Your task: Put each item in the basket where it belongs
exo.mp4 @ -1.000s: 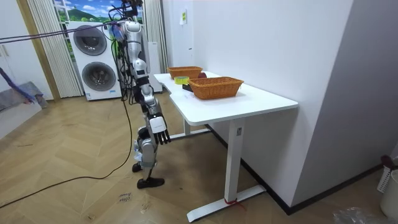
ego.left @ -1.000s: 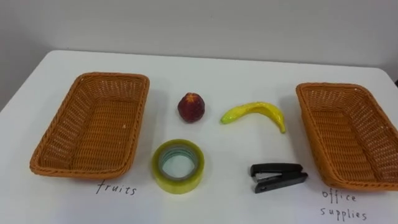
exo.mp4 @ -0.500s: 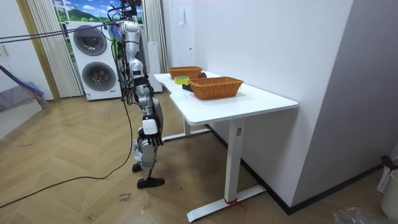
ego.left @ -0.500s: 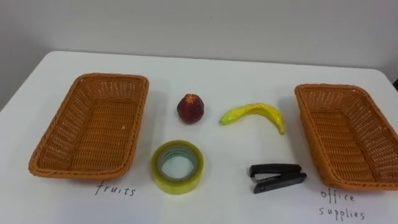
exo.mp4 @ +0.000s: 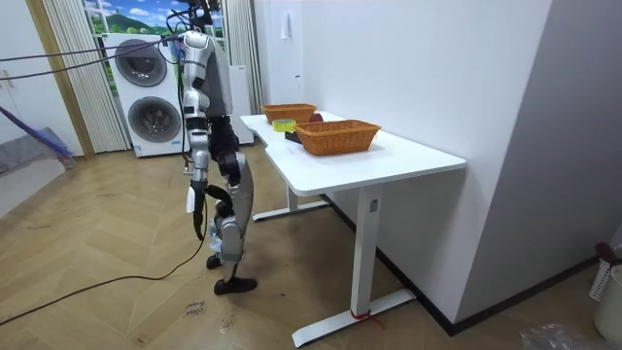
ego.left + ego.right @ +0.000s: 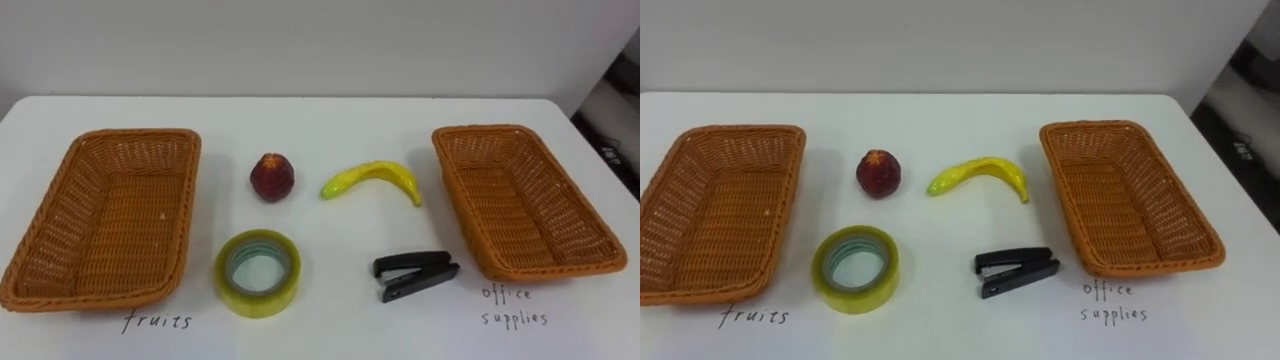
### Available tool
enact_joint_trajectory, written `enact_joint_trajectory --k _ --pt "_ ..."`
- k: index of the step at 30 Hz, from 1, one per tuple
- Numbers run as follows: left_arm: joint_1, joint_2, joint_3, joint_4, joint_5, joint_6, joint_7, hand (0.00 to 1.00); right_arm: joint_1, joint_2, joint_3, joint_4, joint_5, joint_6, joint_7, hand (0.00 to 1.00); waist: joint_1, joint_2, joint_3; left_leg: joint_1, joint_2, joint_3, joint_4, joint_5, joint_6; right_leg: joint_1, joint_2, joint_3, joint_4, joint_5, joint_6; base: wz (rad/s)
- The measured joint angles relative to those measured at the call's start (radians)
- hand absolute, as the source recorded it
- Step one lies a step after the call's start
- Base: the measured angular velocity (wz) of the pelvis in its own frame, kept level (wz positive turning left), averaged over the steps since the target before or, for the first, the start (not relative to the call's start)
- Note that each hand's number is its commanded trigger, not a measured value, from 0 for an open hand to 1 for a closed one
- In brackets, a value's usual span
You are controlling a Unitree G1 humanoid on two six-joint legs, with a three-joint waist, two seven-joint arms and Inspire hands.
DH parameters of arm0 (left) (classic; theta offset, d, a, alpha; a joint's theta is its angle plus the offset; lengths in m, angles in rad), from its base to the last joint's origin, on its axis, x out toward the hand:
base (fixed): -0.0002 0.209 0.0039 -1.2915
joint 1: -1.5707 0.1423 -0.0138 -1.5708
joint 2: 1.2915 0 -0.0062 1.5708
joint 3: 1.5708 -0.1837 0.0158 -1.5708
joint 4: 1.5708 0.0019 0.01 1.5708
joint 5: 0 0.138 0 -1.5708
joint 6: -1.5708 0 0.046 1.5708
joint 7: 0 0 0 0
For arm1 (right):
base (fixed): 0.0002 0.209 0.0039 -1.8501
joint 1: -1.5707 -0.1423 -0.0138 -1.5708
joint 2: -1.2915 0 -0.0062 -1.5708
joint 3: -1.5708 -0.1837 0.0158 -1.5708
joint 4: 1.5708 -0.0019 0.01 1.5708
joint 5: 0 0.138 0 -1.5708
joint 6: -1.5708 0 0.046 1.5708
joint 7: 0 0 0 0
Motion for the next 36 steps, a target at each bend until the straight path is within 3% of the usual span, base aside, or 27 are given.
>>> enact_joint_trajectory --k 6,14,16,18,20,23,27,28,36 --pt "0.0 0.019 0.011 -0.008 0.01 -0.002 0.014 0.0 -0.016 -0.007 -0.038 -0.287 -0.034 -0.034 -0.193 0.0 -0.02 -0.002 -0.001 -0.003 -0.008 0.002 -0.005 0.0 0.001 -0.012 0.001 0.013 0.002 0.0 0.0 -0.07" --pt "0.015 0.02 -0.033 -0.084 0.01 -0.01 0.037 0.0 -0.048 -0.014 -0.034 -0.784 -0.24 -0.089 -0.427 0.0 -0.019 -0.005 -0.0013 -0.025 -0.006 0.012 0.002 0.001 0.001 -0.034 0.003 0.012 0.002 0.0 0.0 0.0" --pt "0.012 0.014 -0.037 -0.083 0.014 -0.022 0.042 0.0 -0.044 -0.013 -0.011 -0.832 -0.353 -0.077 -0.512 0.0 -0.011 -0.009 -0.0012 -0.033 -0.006 0.019 0.002 0.001 0.001 -0.046 0.002 0.017 0.006 0.0 0.0 -0.04" --pt "0.018 0.0 -0.038 -0.084 0.015 -0.025 0.043 0.0 -0.037 -0.012 -0.003 -0.897 -0.418 -0.079 -0.55 0.0 -0.006 0.003 0.0054 -0.035 -0.008 0.029 0.003 0.001 0.001 -0.058 0.001 0.027 0.015 0.0 0.0 -0.19" --pt "0.02 0.001 -0.039 -0.091 0.021 -0.028 0.043 0.0 -0.026 -0.013 0.005 -0.957 -0.455 -0.078 -0.589 0.0 0.002 0.007 0.0064 -0.037 -0.01 0.032 0.001 0.002 0.002 -0.066 0.0 0.033 0.017 0.0 0.001 -0.16" --pt "0.024 0.011 -0.039 -0.094 0.023 -0.046 0.043 0.0 -0.032 -0.02 0.005 -1.142 -0.503 -0.083 -0.62 0.0 0.001 0.006 0.0062 -0.038 -0.009 0.031 0.003 0.002 0.003 -0.066 0.001 0.031 0.019 0.0 0.001 -0.02" --pt "0.026 0.017 -0.042 -0.09 0.054 -0.052 0.046 0.0 -0.097 -0.098 0.03 -1.352 -0.648 -0.147 -0.631 0.0 0.022 -0.006 0.0055 -0.043 -0.005 0.03 0.011 0.002 0.002 -0.064 0.002 0.021 0.016 0.0 0.0 0.07" --pt "0.026 0.018 -0.056 -0.085 0.051 -0.053 0.051 0.0 -0.102 -0.108 0.046 -1.402 -0.711 -0.159 -0.633 0.0 0.033 -0.01 0.0013 -0.044 -0.004 0.029 0.011 0.002 0.002 -0.065 0.003 0.02 0.016 0.001 -0.001 0.06" --pt "0.034 0.013 -0.071 -0.016 0.056 -0.047 0.067 0.0 -0.183 -0.113 0.063 -1.555 -0.921 -0.167 -0.585 0.0 0.042 -0.03 -0.0023 -0.052 -0.003 0.024 0.012 0.003 0.001 -0.066 0.001 0.006 0.015 0.003 -0.001 0.05"
